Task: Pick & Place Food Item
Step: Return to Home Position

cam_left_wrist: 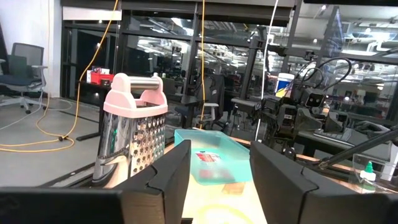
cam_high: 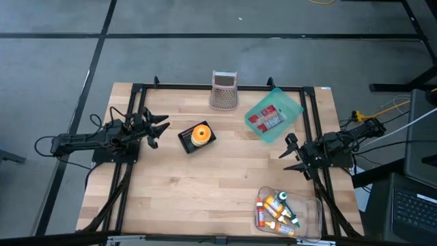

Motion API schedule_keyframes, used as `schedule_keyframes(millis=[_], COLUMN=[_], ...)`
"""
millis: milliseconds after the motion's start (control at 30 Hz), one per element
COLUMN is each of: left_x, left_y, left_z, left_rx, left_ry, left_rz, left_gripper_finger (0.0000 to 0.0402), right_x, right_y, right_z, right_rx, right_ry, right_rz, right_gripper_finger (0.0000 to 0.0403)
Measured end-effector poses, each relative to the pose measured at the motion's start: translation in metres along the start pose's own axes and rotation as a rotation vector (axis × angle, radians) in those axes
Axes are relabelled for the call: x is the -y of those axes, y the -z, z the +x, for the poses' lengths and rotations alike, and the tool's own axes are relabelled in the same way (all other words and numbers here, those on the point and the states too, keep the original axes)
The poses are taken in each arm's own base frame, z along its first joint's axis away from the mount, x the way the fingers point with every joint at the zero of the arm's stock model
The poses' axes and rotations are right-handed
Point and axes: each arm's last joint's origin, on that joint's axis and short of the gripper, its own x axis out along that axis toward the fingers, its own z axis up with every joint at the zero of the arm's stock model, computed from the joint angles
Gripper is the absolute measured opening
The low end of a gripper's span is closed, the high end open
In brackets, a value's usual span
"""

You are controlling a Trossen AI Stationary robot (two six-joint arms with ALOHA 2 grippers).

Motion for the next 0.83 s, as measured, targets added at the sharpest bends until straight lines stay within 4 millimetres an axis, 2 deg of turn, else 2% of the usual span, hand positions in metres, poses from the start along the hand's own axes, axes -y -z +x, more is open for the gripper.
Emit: schedule_keyframes(millis=[833], left_x=[0.0], left_y=[0.0], left_z=[0.0], left_rx=[0.0], left_ry=[0.0], left_rz=[0.0], left_gripper_finger=[0.0158], right_x=[0.0], right_y=[0.0], right_z=[0.0], right_rx=[0.0], right_ry=[0.0], right_rz=[0.0], right_gripper_finger=[0.0223])
